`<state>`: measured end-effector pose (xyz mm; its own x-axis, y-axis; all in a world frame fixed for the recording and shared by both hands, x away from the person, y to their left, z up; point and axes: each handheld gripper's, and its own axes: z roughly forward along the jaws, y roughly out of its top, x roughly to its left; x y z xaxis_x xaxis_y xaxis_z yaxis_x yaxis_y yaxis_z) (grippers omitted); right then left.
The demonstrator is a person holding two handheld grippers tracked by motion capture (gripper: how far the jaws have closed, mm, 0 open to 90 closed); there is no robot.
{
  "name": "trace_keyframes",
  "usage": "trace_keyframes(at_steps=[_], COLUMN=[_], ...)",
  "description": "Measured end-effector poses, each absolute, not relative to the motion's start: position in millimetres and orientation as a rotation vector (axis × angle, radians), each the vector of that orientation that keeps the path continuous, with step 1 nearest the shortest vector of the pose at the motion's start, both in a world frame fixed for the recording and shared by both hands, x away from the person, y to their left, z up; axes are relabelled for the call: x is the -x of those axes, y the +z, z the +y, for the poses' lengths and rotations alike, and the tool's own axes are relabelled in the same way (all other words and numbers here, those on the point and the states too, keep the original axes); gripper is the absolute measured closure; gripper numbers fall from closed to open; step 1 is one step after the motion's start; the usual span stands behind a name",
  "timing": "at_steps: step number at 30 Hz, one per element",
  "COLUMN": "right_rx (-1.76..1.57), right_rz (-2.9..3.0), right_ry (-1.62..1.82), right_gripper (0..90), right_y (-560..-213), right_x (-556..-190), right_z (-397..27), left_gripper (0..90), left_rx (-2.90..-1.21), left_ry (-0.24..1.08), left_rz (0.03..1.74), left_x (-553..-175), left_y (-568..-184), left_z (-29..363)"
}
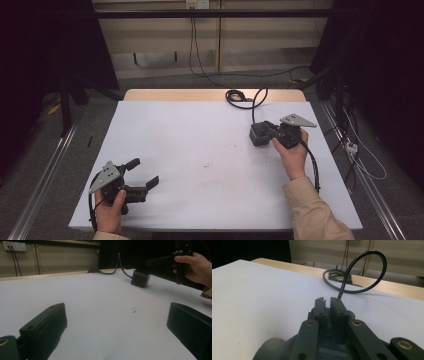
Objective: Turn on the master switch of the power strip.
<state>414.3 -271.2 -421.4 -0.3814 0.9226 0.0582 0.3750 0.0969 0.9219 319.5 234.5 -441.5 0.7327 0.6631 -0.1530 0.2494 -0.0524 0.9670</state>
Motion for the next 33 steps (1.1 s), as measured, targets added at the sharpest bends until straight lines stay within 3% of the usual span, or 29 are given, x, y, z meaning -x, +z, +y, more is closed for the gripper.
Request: trace_keyframes(at_steps=[10, 33], right_rx=[-1.272, -1.291], right_rz=[1.847, 1.871], right_ry=[1.265, 1.221], right_gripper=[90.0, 90.0], right_y=[-425, -432], right_x=[-415, -418], right_z=[-269, -274], left_gripper=[2.5, 2.5], left_rx=[-1.631, -1.620], left_ry=[0.393, 0.388], left_rz=[0.750, 0.751], left_x=[-319, -320], left_y=[-441, -442], left_z=[235, 236])
